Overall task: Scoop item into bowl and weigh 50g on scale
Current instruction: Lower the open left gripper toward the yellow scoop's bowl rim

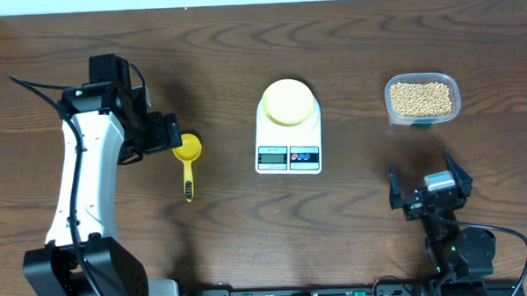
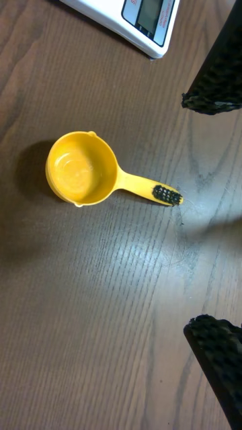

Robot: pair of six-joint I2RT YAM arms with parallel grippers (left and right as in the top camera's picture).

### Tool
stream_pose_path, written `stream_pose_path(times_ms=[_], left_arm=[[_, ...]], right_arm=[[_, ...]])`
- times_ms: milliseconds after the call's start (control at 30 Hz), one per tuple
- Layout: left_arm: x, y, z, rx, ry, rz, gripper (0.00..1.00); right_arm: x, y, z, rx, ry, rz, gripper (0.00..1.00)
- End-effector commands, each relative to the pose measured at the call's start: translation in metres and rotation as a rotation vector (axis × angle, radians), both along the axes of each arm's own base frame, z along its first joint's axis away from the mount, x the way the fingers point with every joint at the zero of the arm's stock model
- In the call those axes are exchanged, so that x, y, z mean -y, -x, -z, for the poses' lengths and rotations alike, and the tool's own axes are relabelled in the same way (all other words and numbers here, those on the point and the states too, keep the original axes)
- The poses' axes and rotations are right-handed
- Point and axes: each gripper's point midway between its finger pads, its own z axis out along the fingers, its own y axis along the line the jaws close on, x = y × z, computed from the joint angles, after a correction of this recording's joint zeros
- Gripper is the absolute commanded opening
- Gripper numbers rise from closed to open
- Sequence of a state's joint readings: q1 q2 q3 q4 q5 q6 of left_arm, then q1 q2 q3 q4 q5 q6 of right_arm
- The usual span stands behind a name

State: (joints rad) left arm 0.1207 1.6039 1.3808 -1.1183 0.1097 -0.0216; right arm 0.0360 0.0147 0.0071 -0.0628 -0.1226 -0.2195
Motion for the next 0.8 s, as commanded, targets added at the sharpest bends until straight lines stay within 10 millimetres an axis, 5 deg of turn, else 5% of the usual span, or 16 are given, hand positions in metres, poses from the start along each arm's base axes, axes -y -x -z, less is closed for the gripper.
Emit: stream_pose_path(times_ms=[0, 767], left_arm=[[0.001, -0.003, -0.001, 0.005, 0.003, 0.016, 0.97], [0.001, -0.002, 0.015, -0.009, 0.004, 0.02, 0.98]], right_arm=[[-0.001, 0.001, 0.0, 0.004, 0.006, -0.003, 0.99], [-0.001, 0.001, 0.0, 0.004, 0.006, -0.003, 0.99]])
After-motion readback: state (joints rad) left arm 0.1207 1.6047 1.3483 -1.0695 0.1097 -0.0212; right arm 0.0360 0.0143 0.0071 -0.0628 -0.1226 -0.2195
